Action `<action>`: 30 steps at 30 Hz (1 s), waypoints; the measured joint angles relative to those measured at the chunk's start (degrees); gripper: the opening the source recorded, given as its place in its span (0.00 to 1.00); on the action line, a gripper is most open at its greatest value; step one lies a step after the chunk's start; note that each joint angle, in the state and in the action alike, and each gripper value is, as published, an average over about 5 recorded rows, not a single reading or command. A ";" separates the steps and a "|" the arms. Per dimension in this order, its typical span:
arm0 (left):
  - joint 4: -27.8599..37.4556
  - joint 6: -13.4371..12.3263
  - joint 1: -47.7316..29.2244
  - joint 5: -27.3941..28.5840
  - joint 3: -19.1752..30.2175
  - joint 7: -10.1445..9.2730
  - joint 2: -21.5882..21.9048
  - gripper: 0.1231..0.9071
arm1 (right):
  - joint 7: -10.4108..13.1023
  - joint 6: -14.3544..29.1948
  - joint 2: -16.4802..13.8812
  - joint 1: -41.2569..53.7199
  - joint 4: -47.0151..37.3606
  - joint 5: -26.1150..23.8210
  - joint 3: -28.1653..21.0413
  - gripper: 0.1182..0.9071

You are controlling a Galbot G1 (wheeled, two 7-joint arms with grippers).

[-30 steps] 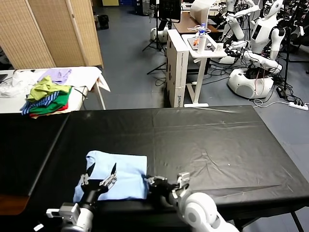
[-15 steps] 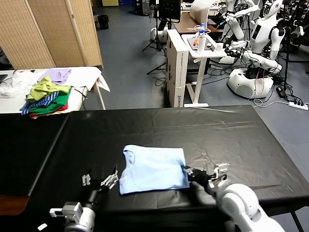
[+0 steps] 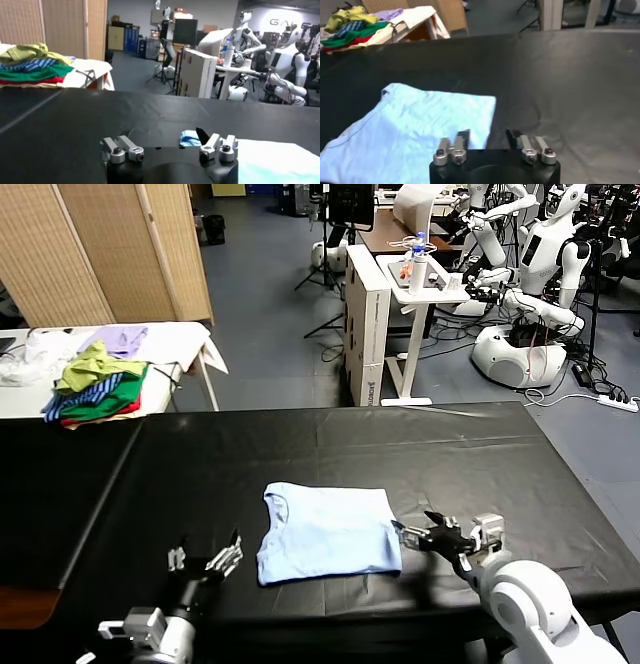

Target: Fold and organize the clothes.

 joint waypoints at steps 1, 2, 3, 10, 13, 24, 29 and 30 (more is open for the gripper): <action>0.03 -0.40 0.28 0.08 -0.14 0.03 0.13 1.00 | -0.03 0.00 0.00 -0.40 0.31 -0.57 0.36 0.99; -0.04 -0.64 0.62 0.13 -0.24 -0.07 0.29 1.00 | -0.08 0.00 -0.02 -0.81 0.62 -1.11 0.69 1.00; -0.23 -0.72 1.03 0.05 -0.31 -0.28 0.48 1.00 | -0.12 0.00 -0.07 -1.26 0.92 -1.69 1.03 1.00; -3.29 -1.14 6.01 -1.98 -1.20 -1.59 2.88 1.00 | -1.30 7.15 -1.38 -7.99 4.61 -5.87 4.61 1.00; -4.89 -1.17 8.75 -2.99 -1.80 -2.24 4.26 1.00 | -1.68 13.08 -1.48 -12.68 6.87 -9.09 6.50 1.00; -8.16 -0.53 15.19 -4.02 -2.53 -4.27 5.50 1.00 | 1.88 32.38 1.28 -28.17 11.77 -20.54 11.66 1.00; -9.19 0.26 16.89 -4.07 -2.47 -4.35 4.99 1.00 | 4.13 38.43 3.11 -34.09 12.79 -24.49 12.17 1.00; -9.32 0.37 17.21 -3.99 -2.46 -4.33 4.88 1.00 | 4.78 39.35 3.56 -35.36 13.02 -25.01 12.26 1.00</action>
